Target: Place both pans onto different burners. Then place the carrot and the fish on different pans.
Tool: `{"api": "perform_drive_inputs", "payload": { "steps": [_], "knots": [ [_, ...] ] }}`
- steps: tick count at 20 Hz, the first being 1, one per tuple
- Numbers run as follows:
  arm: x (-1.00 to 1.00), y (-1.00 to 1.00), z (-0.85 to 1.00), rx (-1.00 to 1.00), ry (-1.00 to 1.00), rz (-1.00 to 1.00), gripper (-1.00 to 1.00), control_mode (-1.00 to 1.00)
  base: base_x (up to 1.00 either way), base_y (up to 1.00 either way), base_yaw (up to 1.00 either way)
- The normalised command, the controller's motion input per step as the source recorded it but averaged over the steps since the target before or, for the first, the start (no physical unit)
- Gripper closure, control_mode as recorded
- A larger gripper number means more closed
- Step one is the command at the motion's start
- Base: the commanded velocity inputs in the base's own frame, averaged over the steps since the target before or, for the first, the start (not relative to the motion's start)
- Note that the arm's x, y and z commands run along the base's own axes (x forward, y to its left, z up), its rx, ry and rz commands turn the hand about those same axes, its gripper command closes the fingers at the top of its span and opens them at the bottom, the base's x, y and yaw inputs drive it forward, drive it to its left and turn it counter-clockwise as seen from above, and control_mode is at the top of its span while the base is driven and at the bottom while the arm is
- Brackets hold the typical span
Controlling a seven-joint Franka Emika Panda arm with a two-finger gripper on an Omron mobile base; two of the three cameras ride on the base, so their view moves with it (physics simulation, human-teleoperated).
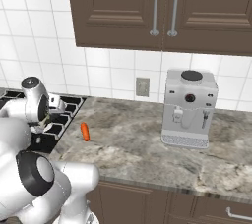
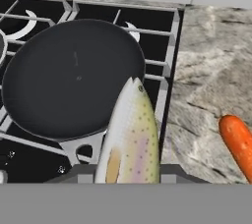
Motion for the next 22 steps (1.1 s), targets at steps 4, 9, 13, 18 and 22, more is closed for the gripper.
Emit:
{"api": "perform_drive_inputs", "payload": {
  "steps": [4, 9, 13, 18, 22],
  "knots": [
    [0.41, 0.42, 0.15, 0.0, 0.0, 0.05, 1.0, -1.0, 0.0, 0.0, 0.0],
    [0.37, 0.39, 0.0, 0.0, -0.01, 0.05, 1.0, -1.0, 0.0, 0.0, 0.0],
    [0.36, 0.43, 0.0, 0.0, -0.02, 0.04, 1.0, -1.0, 0.0, 0.0, 0.0],
    [0.31, 0.32, -0.07, -0.02, -0.03, 0.02, 1.0, -1.0, 0.0, 0.0, 0.0],
    [0.29, 0.31, -0.19, -0.03, -0.02, 0.01, 1.0, -1.0, 0.0, 0.0, 0.0]
  ]
}}
